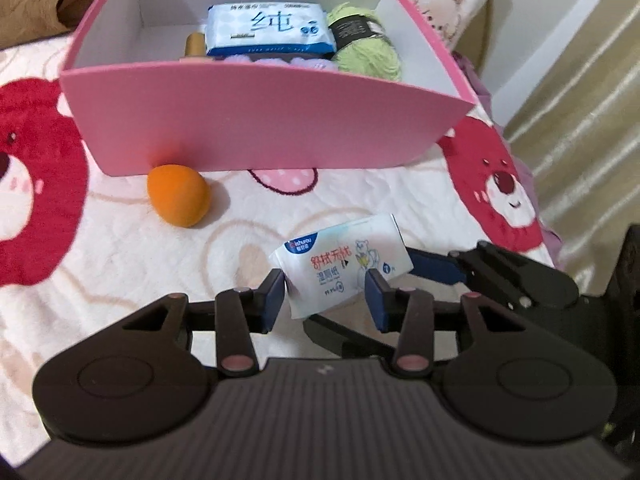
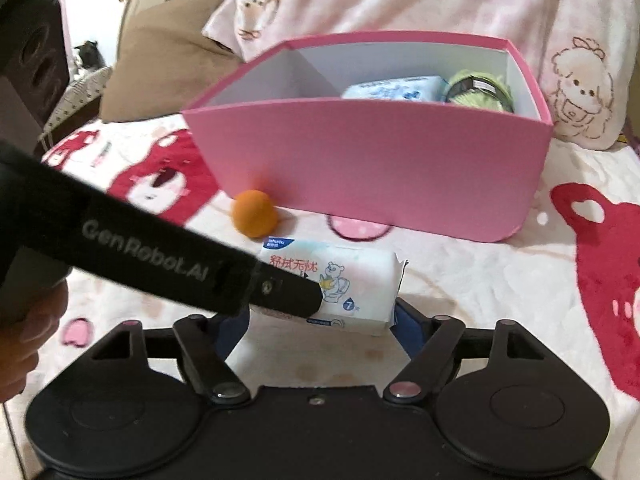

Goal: Organize objects
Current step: 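Lift the wet-wipes pack with the left tool and carry it over the box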

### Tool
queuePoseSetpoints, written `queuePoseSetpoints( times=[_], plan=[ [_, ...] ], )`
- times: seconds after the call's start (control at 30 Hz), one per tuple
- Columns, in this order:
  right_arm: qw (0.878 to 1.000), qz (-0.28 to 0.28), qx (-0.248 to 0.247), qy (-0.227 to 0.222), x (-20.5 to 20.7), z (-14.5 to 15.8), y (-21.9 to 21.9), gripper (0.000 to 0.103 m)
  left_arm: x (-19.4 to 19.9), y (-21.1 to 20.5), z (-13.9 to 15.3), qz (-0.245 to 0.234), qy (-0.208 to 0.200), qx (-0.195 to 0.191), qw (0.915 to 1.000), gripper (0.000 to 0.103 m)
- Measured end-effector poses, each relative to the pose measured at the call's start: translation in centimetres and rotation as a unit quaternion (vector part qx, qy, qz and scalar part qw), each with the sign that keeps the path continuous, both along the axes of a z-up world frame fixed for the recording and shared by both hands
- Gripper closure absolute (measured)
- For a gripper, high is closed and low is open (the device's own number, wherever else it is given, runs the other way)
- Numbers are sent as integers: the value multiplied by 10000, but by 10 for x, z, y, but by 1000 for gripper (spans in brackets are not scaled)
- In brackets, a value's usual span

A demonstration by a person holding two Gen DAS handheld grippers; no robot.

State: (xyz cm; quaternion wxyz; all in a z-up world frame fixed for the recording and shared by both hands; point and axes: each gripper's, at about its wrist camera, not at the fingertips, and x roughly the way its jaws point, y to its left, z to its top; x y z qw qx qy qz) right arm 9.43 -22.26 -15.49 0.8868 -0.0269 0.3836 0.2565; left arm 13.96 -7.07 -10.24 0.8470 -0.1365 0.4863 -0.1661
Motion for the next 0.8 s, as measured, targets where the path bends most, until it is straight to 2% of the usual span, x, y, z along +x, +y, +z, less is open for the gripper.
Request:
queuePoseSetpoints(
  times=[0.2, 0.33, 0.43, 0.7, 0.8],
  plan=[
    [9998, 22, 64, -207, -18, 27, 11, 21, -14, 18, 26, -24, 57, -257, 9996, 60],
    [9991, 57, -56, -409, -22, 48, 20, 21, -18, 24, 49, -73, -202, -80, 9997, 60],
    [9983, 50, -127, -574, -20, 63, 28, 22, -16, 31, 67, 12, -277, -96, 9996, 60],
    [9959, 45, -278, -859, 3, 115, 39, 21, 13, 38, 124, -127, -486, 46, 9987, 60],
    [9961, -3, -178, -860, 21, 133, 40, 22, 33, 41, 144, -72, -554, 128, 9984, 60]
  ],
)
